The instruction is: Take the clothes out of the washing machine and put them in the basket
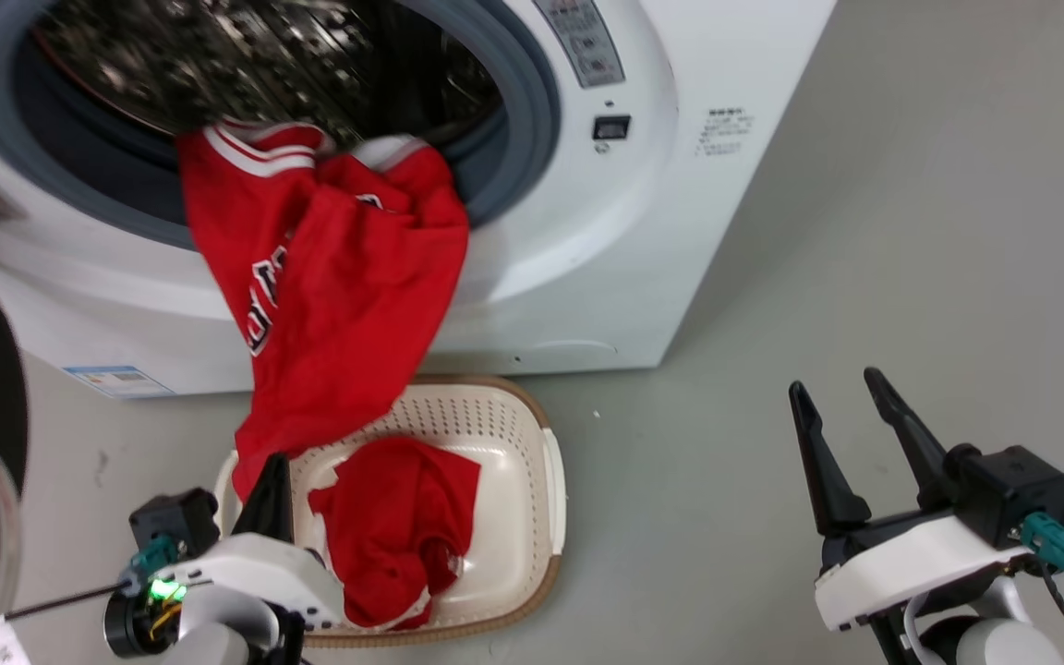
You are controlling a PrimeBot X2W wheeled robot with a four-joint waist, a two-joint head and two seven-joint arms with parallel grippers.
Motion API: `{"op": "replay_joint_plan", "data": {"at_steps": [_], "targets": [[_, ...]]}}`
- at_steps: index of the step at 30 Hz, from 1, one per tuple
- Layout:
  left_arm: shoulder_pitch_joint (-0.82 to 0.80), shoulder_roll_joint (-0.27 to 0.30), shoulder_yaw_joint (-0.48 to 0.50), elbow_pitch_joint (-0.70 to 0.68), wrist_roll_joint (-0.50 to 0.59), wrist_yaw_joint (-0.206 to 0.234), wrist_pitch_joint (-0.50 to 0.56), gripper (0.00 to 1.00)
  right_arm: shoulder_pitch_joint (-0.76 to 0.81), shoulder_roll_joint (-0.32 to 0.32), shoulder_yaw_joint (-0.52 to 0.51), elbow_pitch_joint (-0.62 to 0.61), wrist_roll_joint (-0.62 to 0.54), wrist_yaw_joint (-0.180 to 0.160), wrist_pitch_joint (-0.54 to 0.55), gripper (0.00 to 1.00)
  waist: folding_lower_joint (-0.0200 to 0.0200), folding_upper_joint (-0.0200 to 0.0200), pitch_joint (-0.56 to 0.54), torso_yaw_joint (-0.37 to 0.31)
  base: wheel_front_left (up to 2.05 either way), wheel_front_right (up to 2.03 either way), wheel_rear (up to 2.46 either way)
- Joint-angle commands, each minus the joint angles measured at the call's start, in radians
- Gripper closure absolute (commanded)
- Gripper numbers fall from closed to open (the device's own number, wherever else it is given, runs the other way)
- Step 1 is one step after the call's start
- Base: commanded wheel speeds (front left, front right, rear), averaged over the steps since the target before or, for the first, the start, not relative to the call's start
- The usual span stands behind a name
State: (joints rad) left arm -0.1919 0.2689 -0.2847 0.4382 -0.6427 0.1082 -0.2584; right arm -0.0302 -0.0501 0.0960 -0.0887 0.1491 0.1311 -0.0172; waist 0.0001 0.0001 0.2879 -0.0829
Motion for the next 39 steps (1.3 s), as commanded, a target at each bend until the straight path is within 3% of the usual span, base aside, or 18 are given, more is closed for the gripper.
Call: {"op": "replay_joint_plan", "data": {"at_steps": [1, 12, 24, 26, 27, 28, 33, 39], "targets": [[-0.025, -0.005, 0.004, 0.021, 0.007, -0.01, -0.004, 1.0, -0.02, 0.0, 0.002, -0.004, 0.003, -0.001, -0.005, 0.0, -0.0001, -0.0001, 0.06, -0.043, 0.0, 0.0, 0.0], [-0.268, -0.03, 0.041, 0.359, 0.028, -0.107, -0.008, 1.0, -0.085, 0.0, 0.008, -0.005, 0.022, -0.001, -0.052, 0.0, -0.0001, -0.0001, 0.215, -0.097, 0.0, 0.0, 0.0], [-0.464, -0.026, 0.106, 0.656, 0.004, -0.172, -0.007, 0.98, -0.137, 0.0, 0.031, 0.042, 0.043, -0.001, -0.103, 0.0, -0.0001, -0.0001, 0.299, -0.145, 0.0, 0.0, 0.0], [-0.48, -0.029, 0.108, 0.699, -0.003, -0.187, -0.001, 0.53, -0.138, 0.0, 0.034, 0.054, 0.044, -0.001, -0.108, 0.0, -0.0001, -0.0001, 0.297, -0.148, 0.0, 0.0, 0.0], [-0.488, -0.032, 0.107, 0.715, -0.005, -0.194, -0.001, 0.09, -0.139, 0.0, 0.033, 0.059, 0.044, -0.001, -0.111, 0.0, -0.0001, -0.0001, 0.294, -0.148, 0.0, 0.0, 0.0], [-0.493, -0.033, 0.104, 0.727, -0.006, -0.197, -0.002, 0.0, -0.139, 0.0, 0.032, 0.066, 0.045, -0.001, -0.113, 0.0, -0.0001, -0.0001, 0.288, -0.147, 0.0, 0.0, 0.0], [-0.476, -0.036, 0.1, 0.75, 0.007, -0.209, -0.007, 0.0, -0.139, 0.0, 0.035, 0.093, 0.052, -0.001, -0.126, 0.0, -0.0001, -0.0001, 0.235, -0.135, 0.0, 0.0, 0.0], [-0.404, -0.045, 0.139, 0.626, 0.045, -0.193, -0.007, 0.0, -0.124, 0.0, 0.037, 0.118, 0.052, -0.001, -0.123, 0.0, -0.0001, -0.0001, 0.151, -0.109, 0.0, 0.0, 0.0]]}}
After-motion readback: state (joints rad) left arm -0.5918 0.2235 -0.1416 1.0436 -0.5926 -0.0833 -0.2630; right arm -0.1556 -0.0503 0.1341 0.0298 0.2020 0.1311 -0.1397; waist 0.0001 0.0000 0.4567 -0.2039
